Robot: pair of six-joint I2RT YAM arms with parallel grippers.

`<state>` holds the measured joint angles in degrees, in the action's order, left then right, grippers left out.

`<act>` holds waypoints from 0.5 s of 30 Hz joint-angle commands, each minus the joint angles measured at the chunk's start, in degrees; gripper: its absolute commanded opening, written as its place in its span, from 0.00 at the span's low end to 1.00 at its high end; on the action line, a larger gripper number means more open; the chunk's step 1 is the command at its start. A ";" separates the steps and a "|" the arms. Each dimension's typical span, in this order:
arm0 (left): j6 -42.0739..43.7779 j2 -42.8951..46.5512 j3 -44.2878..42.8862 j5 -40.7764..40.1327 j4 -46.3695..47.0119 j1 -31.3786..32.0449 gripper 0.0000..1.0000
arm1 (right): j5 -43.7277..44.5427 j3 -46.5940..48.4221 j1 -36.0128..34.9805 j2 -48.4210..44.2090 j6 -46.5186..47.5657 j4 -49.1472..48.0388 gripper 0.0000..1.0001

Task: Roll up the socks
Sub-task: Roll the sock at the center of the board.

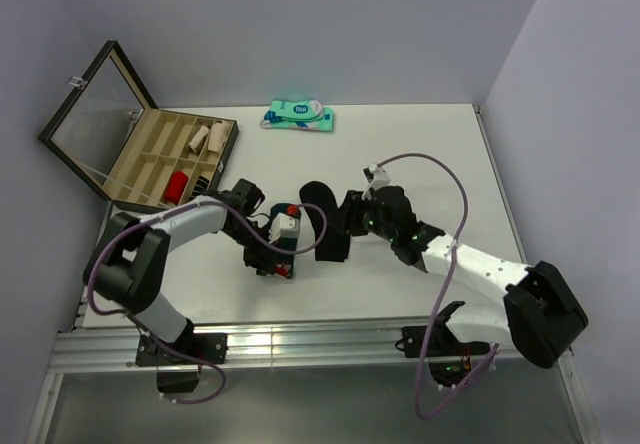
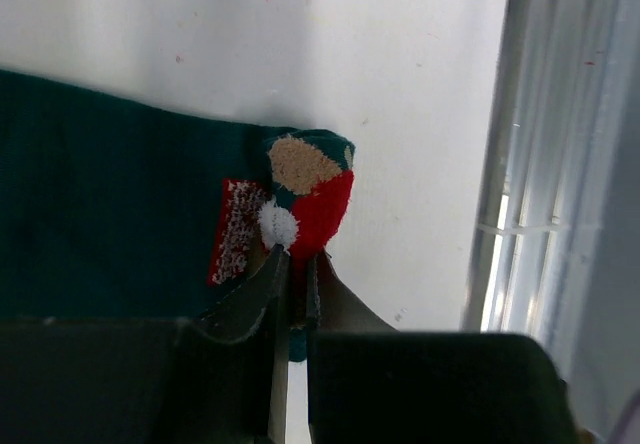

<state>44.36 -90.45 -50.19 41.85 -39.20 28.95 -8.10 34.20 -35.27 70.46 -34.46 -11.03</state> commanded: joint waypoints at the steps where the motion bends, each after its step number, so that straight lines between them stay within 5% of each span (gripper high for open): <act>1: 6.87 -6.11 -5.25 7.81 -14.11 -2.05 0.00 | 7.20 -3.25 -4.09 -5.14 7.37 -5.76 0.49; 8: 11.27 -16.15 -12.02 10.27 -22.84 -3.37 0.00 | 14.69 -5.72 -21.92 -4.11 18.36 -11.99 0.50; 15: 11.89 -24.23 -16.86 12.21 -27.94 -4.87 0.00 | 15.04 -2.65 -29.24 6.77 22.85 -15.42 0.49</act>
<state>53.78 -112.42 -64.64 51.62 -62.48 24.69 4.32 29.15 -62.43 73.65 -15.79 -21.89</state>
